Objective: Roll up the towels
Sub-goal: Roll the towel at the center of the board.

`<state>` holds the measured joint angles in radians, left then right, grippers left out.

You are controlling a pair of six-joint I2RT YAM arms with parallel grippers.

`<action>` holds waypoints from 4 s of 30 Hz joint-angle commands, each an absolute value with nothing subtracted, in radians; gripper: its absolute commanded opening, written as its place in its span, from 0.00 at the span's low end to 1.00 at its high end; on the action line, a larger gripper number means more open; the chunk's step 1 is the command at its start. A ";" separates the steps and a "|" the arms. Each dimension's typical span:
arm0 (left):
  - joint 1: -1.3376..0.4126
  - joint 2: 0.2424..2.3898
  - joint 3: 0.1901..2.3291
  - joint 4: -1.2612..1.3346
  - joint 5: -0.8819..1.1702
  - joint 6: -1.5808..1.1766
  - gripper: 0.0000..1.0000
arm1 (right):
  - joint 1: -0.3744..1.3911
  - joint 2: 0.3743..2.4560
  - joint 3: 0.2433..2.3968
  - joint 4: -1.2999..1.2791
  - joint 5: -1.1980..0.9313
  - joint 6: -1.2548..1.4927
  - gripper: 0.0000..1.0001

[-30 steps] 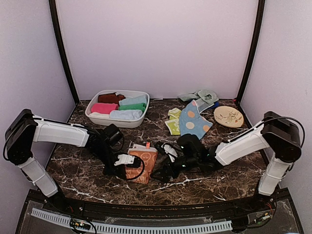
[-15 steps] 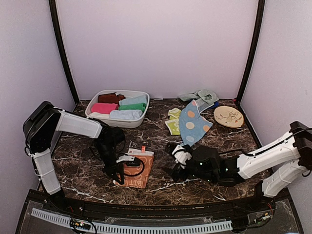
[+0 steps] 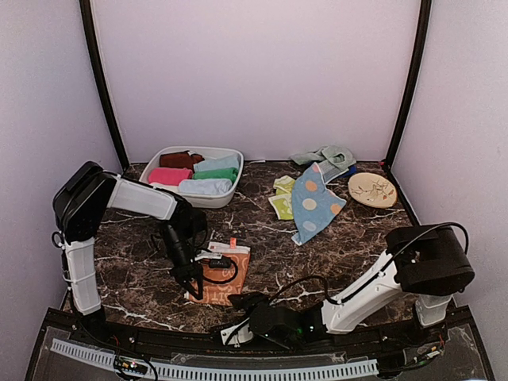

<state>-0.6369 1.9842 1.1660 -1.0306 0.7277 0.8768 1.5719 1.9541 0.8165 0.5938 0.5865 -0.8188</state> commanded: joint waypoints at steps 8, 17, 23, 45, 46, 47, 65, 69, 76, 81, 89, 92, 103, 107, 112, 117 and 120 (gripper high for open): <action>-0.634 2.040 1.216 -1.120 0.717 0.929 0.00 | 1.516 2.114 0.912 0.790 0.616 -1.067 0.48; -0.631 2.035 1.223 -1.126 0.695 0.945 0.08 | 1.485 2.094 0.976 0.585 0.559 -0.823 0.10; -0.555 1.853 1.121 -0.927 0.668 0.863 0.53 | 1.469 2.056 1.013 0.426 0.482 -0.570 0.00; -0.608 1.375 0.807 -0.600 0.589 0.849 0.52 | 1.056 2.125 1.039 0.345 -0.648 0.437 0.00; -0.649 1.381 0.802 -0.560 0.568 0.841 0.53 | 1.047 2.135 1.046 0.342 -0.669 0.457 0.00; -0.673 1.391 0.798 -0.529 0.541 0.834 0.53 | 1.042 2.144 1.055 0.334 -0.691 0.472 0.00; -0.753 1.649 0.872 -0.396 0.354 0.837 0.16 | 1.014 2.166 1.073 0.334 -0.791 0.526 0.03; -0.745 1.684 0.922 -0.503 0.432 0.826 0.00 | 1.009 2.117 1.039 0.368 -0.723 0.512 0.18; -0.665 1.760 1.026 -0.734 0.658 0.834 0.00 | 1.008 1.927 0.896 0.440 -0.447 0.392 0.44; -0.593 1.872 1.085 -0.864 0.781 0.842 0.00 | 1.070 1.737 0.749 0.492 -0.093 0.190 0.52; -0.566 2.012 1.150 -0.926 0.758 0.829 0.00 | 1.392 1.741 0.826 0.362 0.440 -0.341 0.53; -0.566 2.056 1.186 -0.972 0.749 0.842 0.00 | 1.478 1.815 0.876 0.397 0.561 -0.552 0.53; -0.565 2.115 1.249 -1.020 0.679 0.838 0.00 | 1.471 2.077 0.981 0.588 0.635 -0.919 0.51; -0.566 2.115 1.252 -1.022 0.672 0.844 0.01 | 1.440 2.111 1.016 0.578 0.615 -0.921 0.43; -0.562 2.093 1.245 -1.010 0.661 0.852 0.23 | 1.407 2.123 1.071 0.451 0.601 -0.748 0.14; -0.512 1.977 1.173 -0.927 0.665 0.864 0.66 | 1.360 2.075 1.106 0.280 0.450 -0.483 0.03; -0.478 1.872 1.105 -0.849 0.629 0.864 0.67 | 1.321 2.037 1.111 0.218 0.300 -0.340 0.00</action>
<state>-0.5304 1.9690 1.1900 -0.9787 0.7837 0.8516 1.3781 2.0880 1.0992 0.3664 0.4866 -0.5915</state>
